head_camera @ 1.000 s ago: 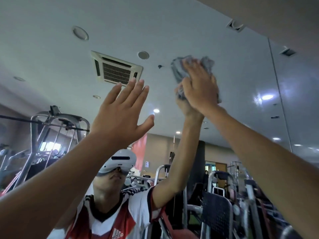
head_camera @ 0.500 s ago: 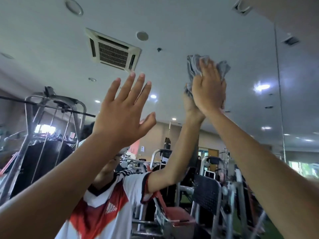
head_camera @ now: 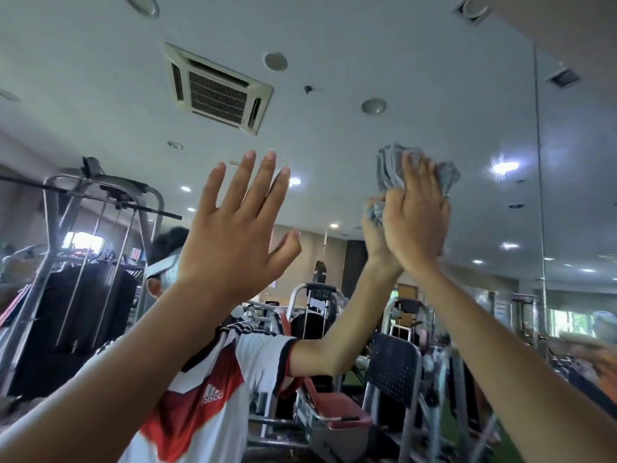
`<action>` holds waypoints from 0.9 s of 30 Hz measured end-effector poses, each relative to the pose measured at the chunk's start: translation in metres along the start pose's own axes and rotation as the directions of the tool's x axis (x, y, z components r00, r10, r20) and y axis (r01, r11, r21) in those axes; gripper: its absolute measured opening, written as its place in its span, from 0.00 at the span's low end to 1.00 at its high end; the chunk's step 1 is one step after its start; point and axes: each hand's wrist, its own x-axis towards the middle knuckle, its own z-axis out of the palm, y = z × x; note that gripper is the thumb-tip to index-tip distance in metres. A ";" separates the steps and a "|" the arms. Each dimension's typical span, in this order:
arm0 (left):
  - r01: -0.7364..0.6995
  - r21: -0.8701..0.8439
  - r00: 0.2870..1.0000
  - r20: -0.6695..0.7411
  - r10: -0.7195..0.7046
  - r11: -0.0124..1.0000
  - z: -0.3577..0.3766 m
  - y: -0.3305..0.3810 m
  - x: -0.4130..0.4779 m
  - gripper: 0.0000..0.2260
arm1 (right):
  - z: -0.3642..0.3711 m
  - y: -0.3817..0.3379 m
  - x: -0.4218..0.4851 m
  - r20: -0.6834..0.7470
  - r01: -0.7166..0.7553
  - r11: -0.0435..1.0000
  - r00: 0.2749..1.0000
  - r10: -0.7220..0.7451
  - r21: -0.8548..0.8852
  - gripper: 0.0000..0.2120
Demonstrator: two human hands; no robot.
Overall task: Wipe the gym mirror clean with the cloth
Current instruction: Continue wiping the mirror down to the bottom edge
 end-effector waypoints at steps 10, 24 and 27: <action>-0.073 -0.037 0.996 0.043 0.074 0.997 -0.009 0.003 -0.046 0.33 | -0.025 0.092 -0.085 0.126 0.563 0.826 0.819 -0.560 0.015 0.29; -0.044 -0.060 0.996 0.081 0.049 0.997 -0.010 0.004 -0.049 0.33 | -0.029 0.084 -0.153 0.226 0.468 0.883 0.866 -0.446 -0.049 0.26; -0.023 -0.051 0.997 0.069 0.026 0.998 -0.009 0.010 -0.064 0.32 | -0.020 0.068 -0.110 0.128 0.166 0.981 0.980 -0.152 -0.102 0.27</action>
